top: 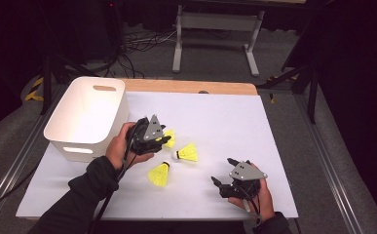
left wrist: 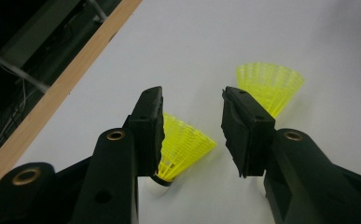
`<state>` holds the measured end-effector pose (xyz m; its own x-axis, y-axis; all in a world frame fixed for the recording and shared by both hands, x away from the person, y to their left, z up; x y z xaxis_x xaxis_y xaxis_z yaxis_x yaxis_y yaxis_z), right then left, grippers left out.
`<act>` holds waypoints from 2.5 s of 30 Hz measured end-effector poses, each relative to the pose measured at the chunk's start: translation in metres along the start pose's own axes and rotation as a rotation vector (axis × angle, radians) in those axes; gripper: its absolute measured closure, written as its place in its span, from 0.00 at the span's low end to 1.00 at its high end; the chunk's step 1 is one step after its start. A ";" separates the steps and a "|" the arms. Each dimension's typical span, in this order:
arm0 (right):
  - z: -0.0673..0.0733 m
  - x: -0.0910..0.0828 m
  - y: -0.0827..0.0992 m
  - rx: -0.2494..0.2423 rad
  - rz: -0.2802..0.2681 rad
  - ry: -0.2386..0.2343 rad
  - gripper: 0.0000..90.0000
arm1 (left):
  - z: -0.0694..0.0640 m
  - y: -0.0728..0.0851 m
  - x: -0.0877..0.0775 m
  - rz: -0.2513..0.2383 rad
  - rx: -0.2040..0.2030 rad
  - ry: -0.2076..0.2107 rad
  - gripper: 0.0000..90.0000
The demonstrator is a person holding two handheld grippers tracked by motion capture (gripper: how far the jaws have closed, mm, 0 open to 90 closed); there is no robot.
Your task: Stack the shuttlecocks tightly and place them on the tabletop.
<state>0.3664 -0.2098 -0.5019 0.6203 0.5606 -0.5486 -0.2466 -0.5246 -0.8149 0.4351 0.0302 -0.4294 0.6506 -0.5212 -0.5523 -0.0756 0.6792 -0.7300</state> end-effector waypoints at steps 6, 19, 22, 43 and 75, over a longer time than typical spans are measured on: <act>0.001 0.001 0.000 -0.001 0.001 0.002 0.22 | -0.006 0.011 -0.014 -0.027 0.026 -0.002 0.62; 0.003 0.002 0.000 0.003 0.003 0.003 0.22 | -0.025 0.039 -0.042 -0.116 0.036 -0.002 0.53; 0.003 0.002 0.000 0.003 0.003 0.002 0.22 | -0.026 0.045 -0.049 -0.125 0.044 -0.015 0.51; 0.007 0.004 0.001 -0.016 0.008 -0.004 0.25 | -0.036 0.088 -0.076 -0.228 0.003 0.013 0.27; 0.003 0.013 -0.010 0.027 -0.051 -0.079 0.24 | -0.025 0.174 -0.090 -0.193 -0.180 0.007 0.11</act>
<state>0.3752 -0.1950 -0.5014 0.5721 0.6355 -0.5185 -0.2367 -0.4774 -0.8462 0.3450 0.1826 -0.5168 0.6606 -0.6363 -0.3984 -0.0846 0.4642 -0.8817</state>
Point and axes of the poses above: each handheld gripper's, and its own axes: x roughly forward along the jaws, y roughly out of its underside, z roughly to its left, the point moved 8 cm from there along x, roughly forward along the jaws, and after that the axes turned 6 degrees about -y, right-handed, at the moved point
